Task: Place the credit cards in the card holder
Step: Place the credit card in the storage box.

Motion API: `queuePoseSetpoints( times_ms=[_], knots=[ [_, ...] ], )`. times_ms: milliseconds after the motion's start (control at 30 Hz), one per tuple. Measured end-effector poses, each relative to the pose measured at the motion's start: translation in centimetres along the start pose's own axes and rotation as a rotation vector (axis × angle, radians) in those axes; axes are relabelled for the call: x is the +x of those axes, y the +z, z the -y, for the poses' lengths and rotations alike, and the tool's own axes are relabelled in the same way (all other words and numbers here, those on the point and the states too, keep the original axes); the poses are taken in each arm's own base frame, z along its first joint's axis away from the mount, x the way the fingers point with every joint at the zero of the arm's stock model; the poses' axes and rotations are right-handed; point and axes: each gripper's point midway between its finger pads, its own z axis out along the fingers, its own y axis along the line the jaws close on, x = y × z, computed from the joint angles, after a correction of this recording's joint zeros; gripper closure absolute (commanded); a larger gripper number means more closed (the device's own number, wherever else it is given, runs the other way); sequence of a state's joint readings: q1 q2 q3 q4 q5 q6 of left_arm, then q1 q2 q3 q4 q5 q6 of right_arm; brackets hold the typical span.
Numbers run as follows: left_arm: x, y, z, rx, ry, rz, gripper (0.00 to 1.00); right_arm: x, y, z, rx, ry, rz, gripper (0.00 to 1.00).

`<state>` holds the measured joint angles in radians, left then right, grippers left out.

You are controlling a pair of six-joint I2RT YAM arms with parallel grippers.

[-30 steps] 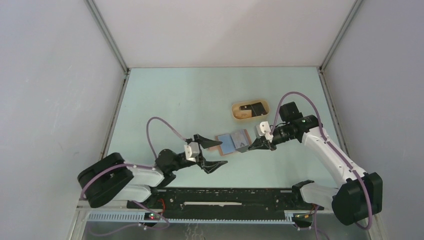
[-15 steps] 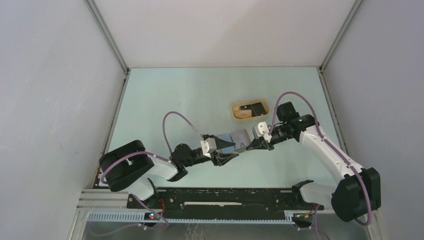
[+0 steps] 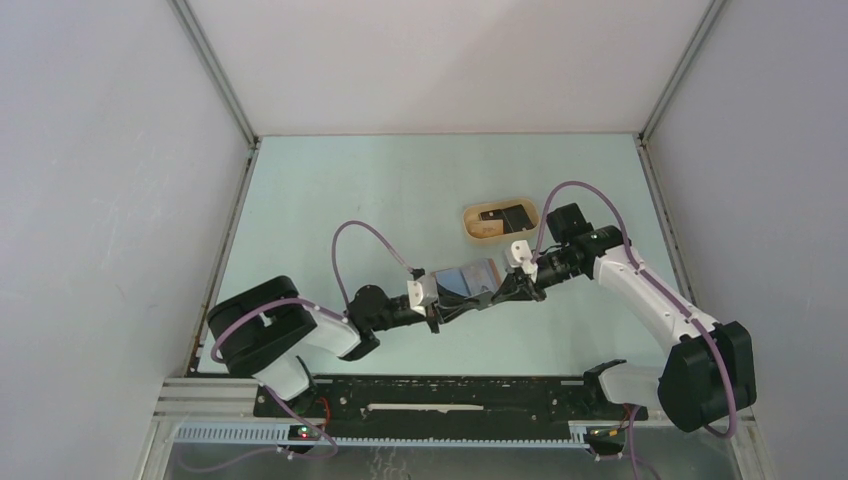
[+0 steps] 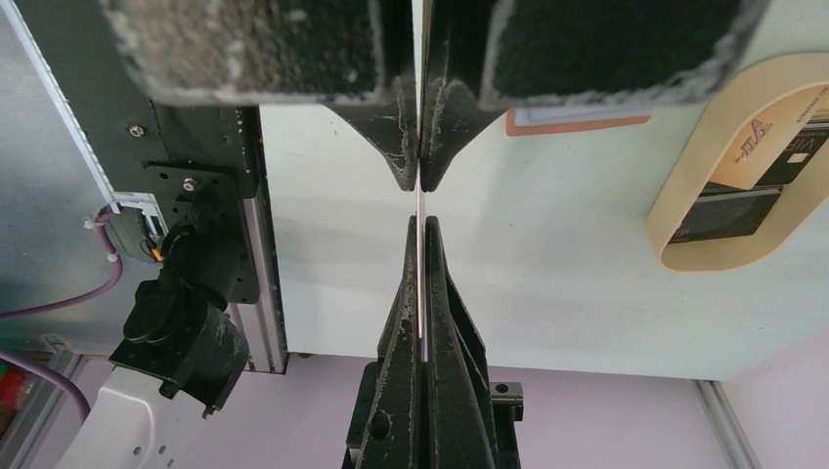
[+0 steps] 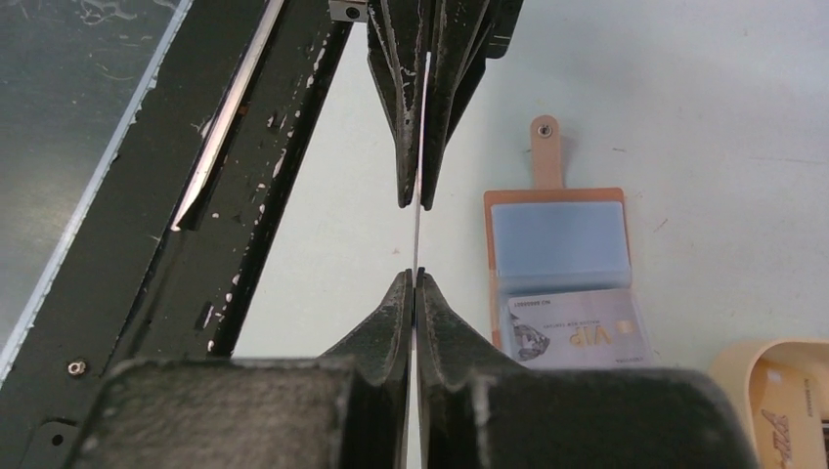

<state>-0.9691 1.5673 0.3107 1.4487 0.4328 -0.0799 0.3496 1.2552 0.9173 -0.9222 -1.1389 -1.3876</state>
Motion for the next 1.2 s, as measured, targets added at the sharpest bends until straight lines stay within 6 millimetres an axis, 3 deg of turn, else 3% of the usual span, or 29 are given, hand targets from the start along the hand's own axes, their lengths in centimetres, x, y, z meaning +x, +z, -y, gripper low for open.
queuePoseSetpoints(
  times_ms=[33,100,267,400,633,833,1200],
  knots=[
    [0.0,0.0,0.1,0.005,0.000,0.000,1.00,0.0,0.0,0.0,0.000,0.010,0.000,0.66],
    [0.1,0.0,0.1,0.012,-0.014,-0.003,1.00,0.0,0.0,-0.2,0.000,0.036,0.000,0.53],
    [-0.2,0.1,-0.7,0.029,-0.138,-0.003,1.00,-0.7,-0.6,0.4,0.022,0.084,0.017,0.40],
    [-0.4,0.4,-1.8,0.026,-0.223,0.000,1.00,-1.7,-1.1,0.8,0.043,0.158,0.044,0.40],
    [0.5,1.0,-1.7,0.045,-0.297,-0.061,1.00,-3.2,-1.0,2.5,0.047,0.334,0.057,0.47],
    [1.4,1.3,-1.9,0.038,-0.333,-0.108,1.00,-2.6,-0.6,3.1,0.043,0.440,0.019,0.56],
    [2.3,1.0,-1.7,0.034,-0.358,-0.147,1.00,-2.3,-1.0,3.2,0.030,0.491,-0.033,0.56]
  ],
)
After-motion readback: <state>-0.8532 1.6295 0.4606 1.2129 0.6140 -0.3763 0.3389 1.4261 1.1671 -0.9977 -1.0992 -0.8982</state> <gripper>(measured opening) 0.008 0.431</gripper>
